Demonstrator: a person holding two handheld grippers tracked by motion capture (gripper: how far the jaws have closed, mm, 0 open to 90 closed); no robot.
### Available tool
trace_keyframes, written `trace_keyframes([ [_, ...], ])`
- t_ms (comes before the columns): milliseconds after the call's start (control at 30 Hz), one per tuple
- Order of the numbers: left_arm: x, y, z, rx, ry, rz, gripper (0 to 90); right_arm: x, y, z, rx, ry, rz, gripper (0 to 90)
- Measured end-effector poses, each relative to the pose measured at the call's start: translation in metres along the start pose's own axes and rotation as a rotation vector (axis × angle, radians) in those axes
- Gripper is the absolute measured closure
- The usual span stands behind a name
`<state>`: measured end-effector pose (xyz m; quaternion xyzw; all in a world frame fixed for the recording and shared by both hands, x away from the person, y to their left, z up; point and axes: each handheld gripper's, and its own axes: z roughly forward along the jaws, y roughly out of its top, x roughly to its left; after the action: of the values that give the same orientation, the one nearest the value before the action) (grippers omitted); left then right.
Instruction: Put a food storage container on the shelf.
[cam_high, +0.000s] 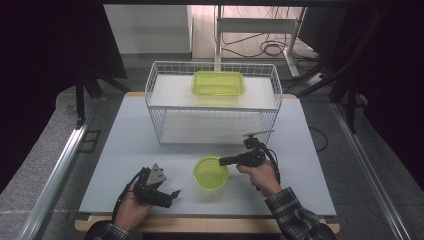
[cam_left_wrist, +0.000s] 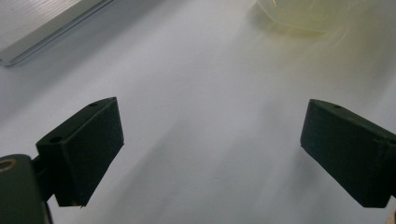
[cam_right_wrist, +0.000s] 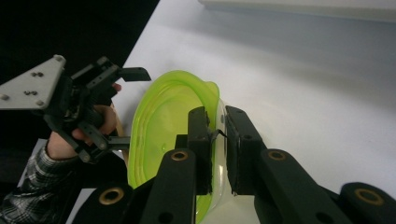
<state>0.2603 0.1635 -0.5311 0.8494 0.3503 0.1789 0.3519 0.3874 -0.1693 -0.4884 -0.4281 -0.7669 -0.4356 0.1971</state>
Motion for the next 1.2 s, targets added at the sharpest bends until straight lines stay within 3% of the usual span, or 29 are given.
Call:
trace_keyframes([
  [767,0.0,0.0,0.001,0.002,-0.004,0.0,6.2,0.015,0.016,-0.035,-0.112,0.046,0.013,81.0],
  [1200,0.0,0.0,0.001,0.005,-0.002,0.005,5.8,0.029,0.029,-0.05,-0.152,0.041,-0.015,81.1],
])
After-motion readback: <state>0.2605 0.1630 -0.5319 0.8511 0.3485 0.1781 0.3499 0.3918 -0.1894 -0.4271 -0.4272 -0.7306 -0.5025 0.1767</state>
